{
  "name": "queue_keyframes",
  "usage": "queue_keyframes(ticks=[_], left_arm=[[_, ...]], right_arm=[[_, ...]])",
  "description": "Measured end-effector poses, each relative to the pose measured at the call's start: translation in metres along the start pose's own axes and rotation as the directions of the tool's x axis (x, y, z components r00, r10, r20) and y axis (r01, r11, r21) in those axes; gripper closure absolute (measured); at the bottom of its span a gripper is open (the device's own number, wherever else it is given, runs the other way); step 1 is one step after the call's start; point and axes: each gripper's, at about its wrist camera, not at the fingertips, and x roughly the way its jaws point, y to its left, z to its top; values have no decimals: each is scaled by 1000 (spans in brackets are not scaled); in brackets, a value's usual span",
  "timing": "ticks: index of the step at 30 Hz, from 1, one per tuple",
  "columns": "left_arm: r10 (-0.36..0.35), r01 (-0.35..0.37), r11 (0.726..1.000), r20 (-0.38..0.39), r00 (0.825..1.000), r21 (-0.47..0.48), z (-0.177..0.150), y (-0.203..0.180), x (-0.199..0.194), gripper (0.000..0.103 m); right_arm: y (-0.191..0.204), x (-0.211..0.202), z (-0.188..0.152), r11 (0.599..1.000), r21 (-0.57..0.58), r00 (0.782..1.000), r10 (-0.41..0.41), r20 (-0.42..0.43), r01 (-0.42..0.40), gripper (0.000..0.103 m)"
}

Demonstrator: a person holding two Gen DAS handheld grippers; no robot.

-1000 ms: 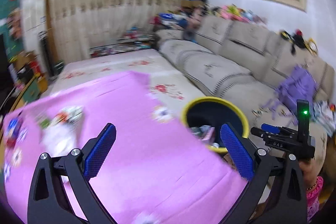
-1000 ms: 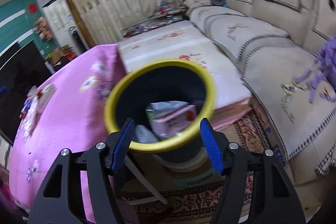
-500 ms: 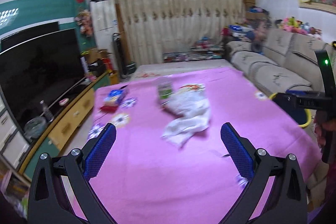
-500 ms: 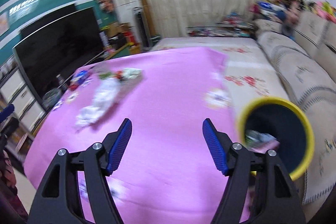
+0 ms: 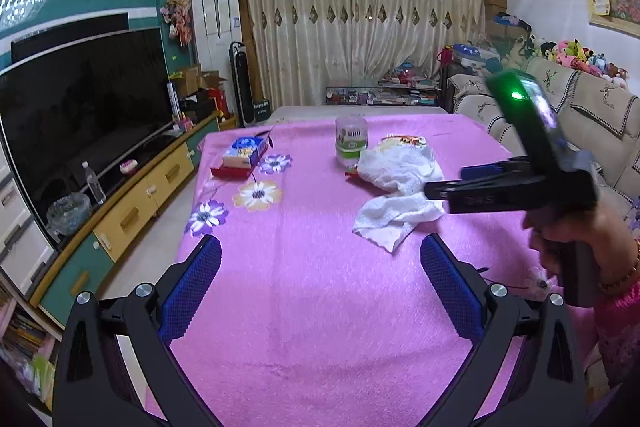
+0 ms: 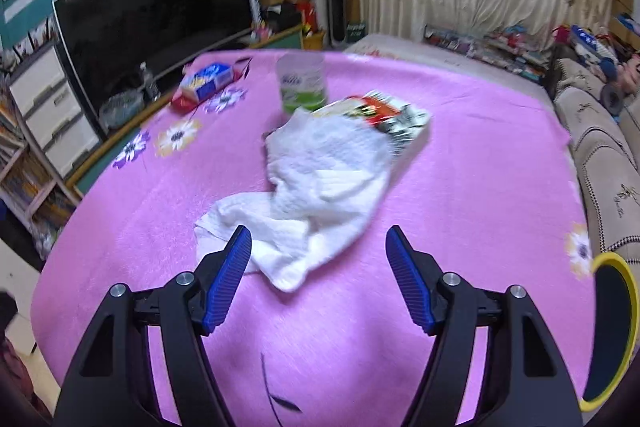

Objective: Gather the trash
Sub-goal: 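Move the right gripper back to the table and grasp the white tissue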

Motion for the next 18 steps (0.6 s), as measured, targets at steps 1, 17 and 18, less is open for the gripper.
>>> queue_keyframes(ticks=[1,17,18], left_arm=[[-7,7,1000,-8,1000,-8,-2,2,4,5],[-42,40,998,-51,998,-42,-15,4,25,5],[-42,40,998,-50,998,-41,-16,3,25,5]], right_arm=[[4,8,2,1000,-5,1000,-3,-19,3,38],[18,11,-2,997,-7,997,70,-42,-71,93],[19,1,0,997,-14,996,81,-24,-81,93]])
